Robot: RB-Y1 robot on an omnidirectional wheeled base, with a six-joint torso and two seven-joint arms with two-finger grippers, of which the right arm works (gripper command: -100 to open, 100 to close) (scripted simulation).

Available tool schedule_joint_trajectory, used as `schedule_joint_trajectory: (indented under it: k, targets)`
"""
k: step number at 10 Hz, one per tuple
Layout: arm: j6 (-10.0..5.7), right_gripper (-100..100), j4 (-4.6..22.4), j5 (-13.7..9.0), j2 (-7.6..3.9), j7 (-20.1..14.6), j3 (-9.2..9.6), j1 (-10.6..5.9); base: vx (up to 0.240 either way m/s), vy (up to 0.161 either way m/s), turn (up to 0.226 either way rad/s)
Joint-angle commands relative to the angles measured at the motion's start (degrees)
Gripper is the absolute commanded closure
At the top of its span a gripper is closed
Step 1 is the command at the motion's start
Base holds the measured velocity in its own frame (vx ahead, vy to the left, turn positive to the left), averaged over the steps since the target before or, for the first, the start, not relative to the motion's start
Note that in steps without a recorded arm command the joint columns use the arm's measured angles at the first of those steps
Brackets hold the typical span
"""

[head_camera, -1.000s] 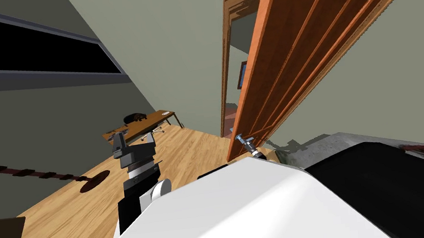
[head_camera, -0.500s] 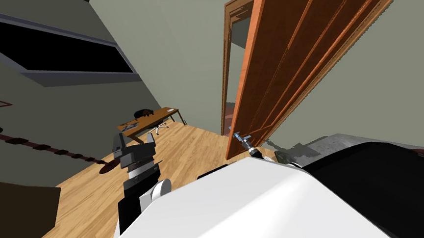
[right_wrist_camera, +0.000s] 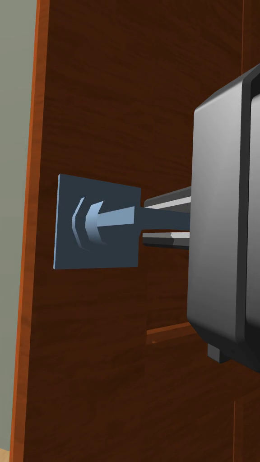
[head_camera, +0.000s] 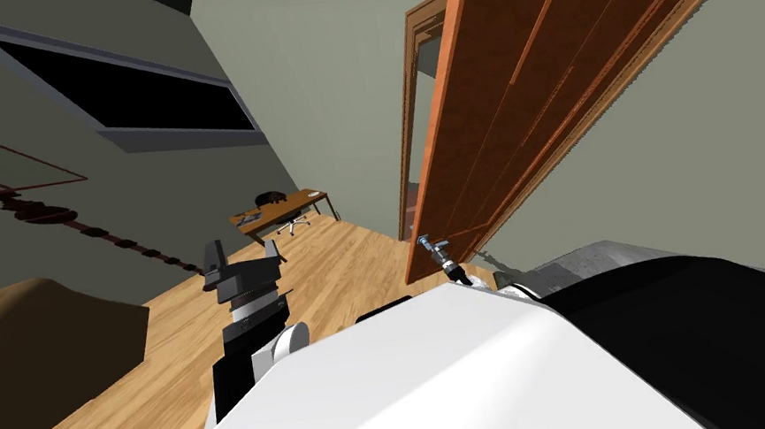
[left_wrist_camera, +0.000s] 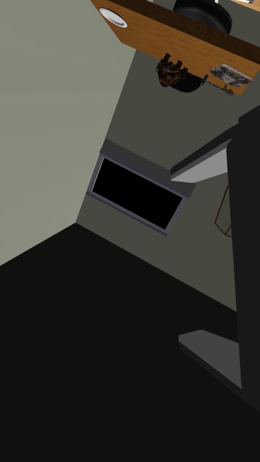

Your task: Pull the door open

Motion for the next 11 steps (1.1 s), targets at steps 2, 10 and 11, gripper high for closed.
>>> schedule_joint_trajectory:
  k: [2,10,11]
  targets:
    - [-0.77,100,2.8,-0.3,0.12,0.4,0.34,-1.65,-0.089,-0.024,0.008]
    - [-1.03,100,5.2,-1.2,-0.09,0.7,1.86,-3.83,-0.083,-0.032,0.052]
    - [-1.03,100,5.2,-1.2,-0.09,0.7,1.86,-3.83,-0.131,-0.045,0.093]
